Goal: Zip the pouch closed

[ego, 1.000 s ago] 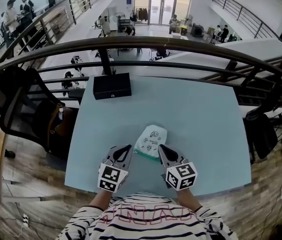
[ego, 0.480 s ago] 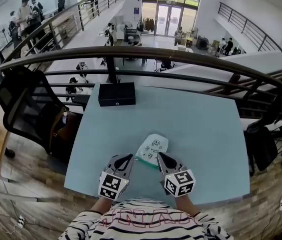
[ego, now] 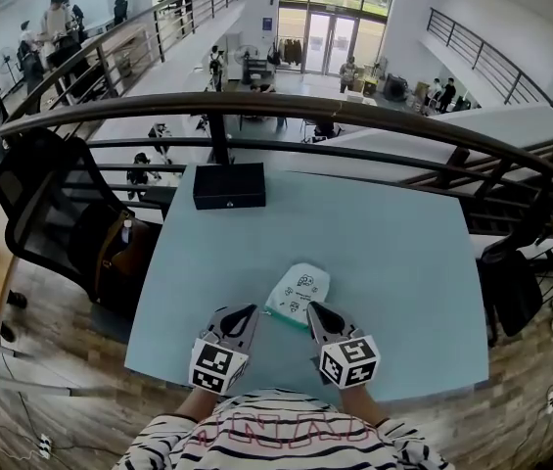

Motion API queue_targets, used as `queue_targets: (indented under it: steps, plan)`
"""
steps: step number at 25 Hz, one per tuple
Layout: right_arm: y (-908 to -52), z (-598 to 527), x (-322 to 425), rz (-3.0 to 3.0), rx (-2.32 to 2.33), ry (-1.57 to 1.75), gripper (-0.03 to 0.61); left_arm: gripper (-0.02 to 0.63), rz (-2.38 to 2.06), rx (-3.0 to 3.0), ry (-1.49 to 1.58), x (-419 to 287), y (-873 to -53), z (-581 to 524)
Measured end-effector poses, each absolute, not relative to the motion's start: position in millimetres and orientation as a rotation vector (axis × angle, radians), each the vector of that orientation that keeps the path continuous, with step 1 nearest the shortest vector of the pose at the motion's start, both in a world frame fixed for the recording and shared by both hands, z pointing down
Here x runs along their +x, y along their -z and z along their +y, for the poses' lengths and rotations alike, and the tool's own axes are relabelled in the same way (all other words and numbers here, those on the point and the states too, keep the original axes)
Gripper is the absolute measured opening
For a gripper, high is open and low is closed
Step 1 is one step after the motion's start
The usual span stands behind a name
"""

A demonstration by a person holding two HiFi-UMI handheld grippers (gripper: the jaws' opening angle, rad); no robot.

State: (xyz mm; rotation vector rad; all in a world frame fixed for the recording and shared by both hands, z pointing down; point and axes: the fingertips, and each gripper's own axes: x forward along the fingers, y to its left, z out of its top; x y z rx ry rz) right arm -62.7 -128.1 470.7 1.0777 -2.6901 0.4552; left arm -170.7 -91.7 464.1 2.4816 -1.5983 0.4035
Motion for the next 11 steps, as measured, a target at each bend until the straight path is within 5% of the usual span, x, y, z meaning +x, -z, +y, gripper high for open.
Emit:
queue_targets:
  steps: [11]
  plan:
    - [-475.6,-125.2,-67.4,-2.681,1.099,-0.454,0.028,0.025,-1.596,2.499,-0.401,-176.9,-464.5,-88.5]
